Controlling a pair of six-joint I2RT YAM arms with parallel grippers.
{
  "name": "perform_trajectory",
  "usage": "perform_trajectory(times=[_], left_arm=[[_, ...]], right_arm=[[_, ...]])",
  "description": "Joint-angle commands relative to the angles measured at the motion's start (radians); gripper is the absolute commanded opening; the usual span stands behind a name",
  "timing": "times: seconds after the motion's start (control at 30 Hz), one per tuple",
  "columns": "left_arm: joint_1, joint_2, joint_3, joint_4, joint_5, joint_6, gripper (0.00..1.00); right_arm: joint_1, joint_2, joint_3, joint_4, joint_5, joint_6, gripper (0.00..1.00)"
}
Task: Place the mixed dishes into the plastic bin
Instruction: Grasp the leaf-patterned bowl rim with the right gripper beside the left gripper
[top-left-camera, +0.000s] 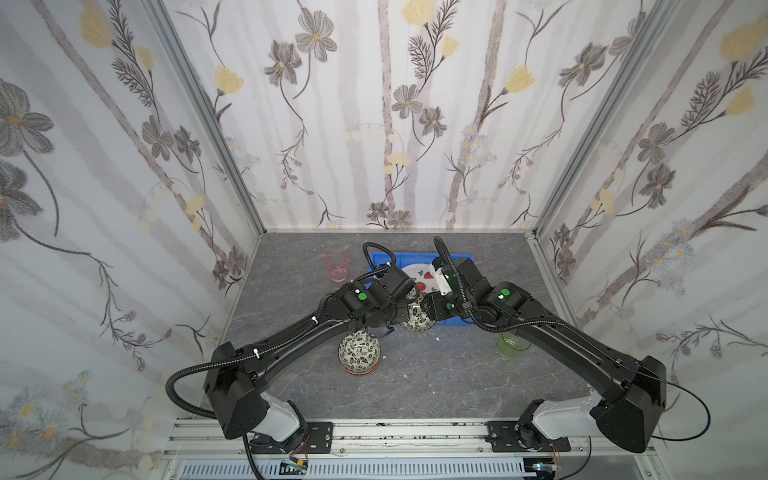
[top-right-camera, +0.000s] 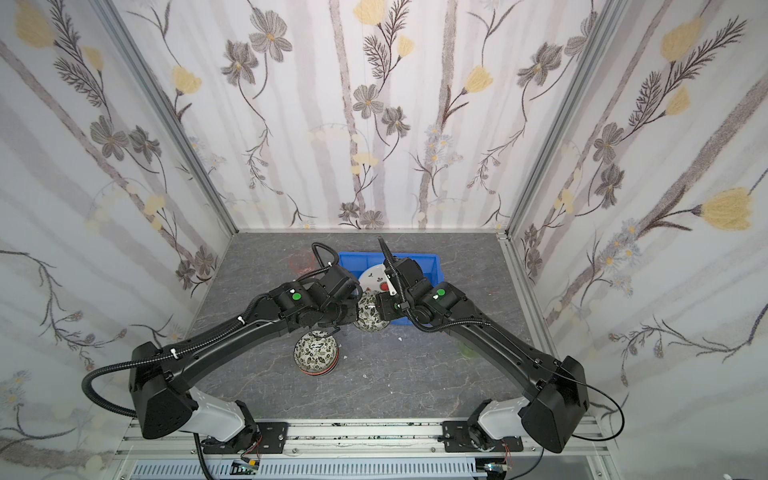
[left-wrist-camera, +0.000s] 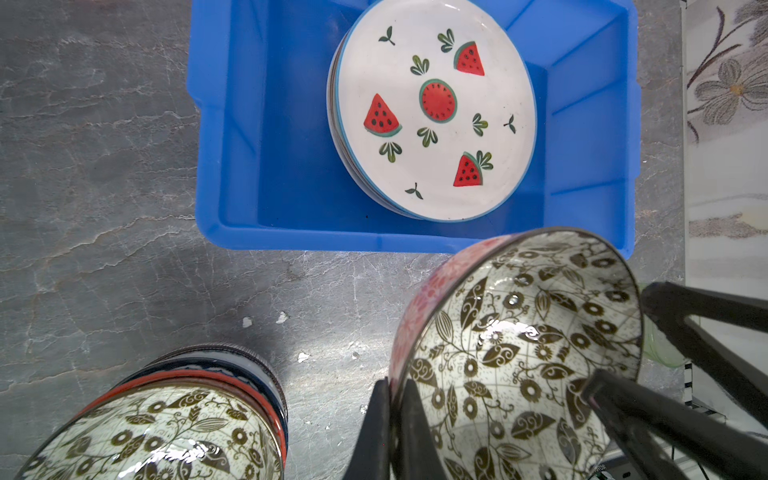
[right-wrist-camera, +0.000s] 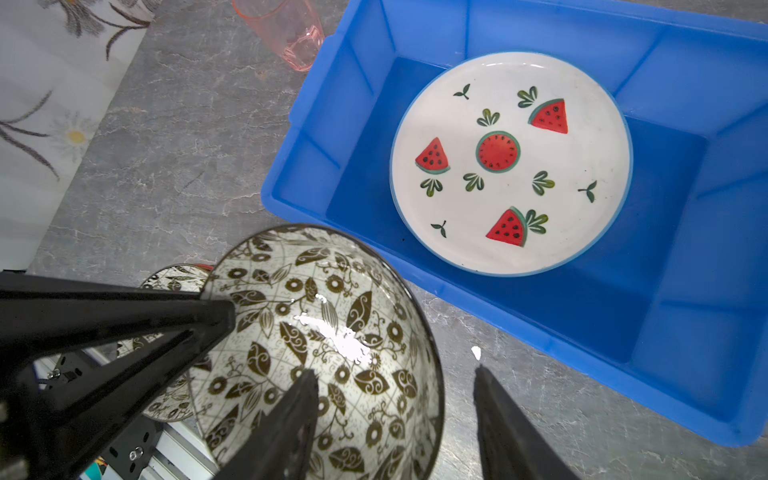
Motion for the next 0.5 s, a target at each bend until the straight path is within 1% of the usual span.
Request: perform_trajectory(times=[0.0,0.1,0.47], left_arm=[[0.001,-0.007,0.009,0.037,-0.022,-0.005,0.00],[0.002,-0.006,0.015,0.037,-0.017,-0.003,0.00],[0.000,-0.018,0.024,0.037,-0.012,0.000,0.00]], right_arm=[[-0.004,0.006,0.014,0.006,0.044,-0.010,0.60],[-0.012,0.018,0.016,0.003,0.035,-0.015,0.59],[-0.032,0.051,0.021,0.030,-0.024,-0.020,0.41]])
